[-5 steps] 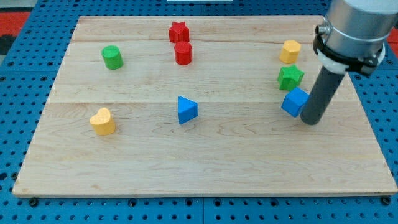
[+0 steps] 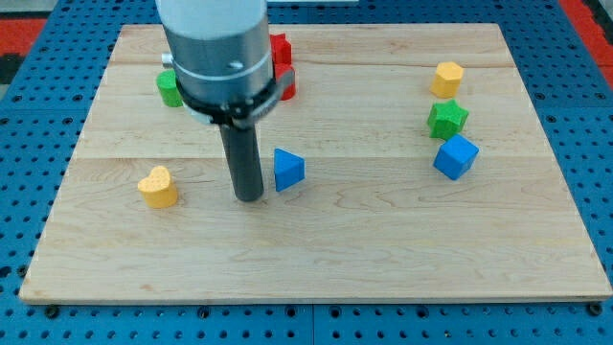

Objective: Move the blue triangle below the blue cube

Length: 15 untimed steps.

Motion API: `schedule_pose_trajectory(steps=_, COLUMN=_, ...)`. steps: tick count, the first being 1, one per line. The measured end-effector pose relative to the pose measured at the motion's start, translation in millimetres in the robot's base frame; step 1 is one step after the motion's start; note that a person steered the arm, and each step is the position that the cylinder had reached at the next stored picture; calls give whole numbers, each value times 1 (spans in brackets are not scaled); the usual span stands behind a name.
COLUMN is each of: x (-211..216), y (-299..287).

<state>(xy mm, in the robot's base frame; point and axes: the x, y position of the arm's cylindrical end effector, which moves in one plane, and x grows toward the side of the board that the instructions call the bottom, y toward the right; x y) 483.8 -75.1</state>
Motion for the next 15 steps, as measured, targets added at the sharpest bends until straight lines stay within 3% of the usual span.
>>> schedule_pose_trajectory(steps=1, x=-35, y=1)
schedule_pose_trajectory(steps=3, x=-10, y=110)
schedule_pose_trajectory(steps=4, x=-5, y=75)
schedule_pose_trajectory(steps=5, x=40, y=66)
schedule_pose_trajectory(steps=6, x=41, y=104)
schedule_pose_trajectory(steps=8, x=16, y=58)
schedule_pose_trajectory(steps=10, x=8, y=92)
schedule_pose_trajectory(steps=11, x=-3, y=70)
schedule_pose_trajectory(steps=13, x=19, y=150)
schedule_pose_trajectory(steps=15, x=38, y=138)
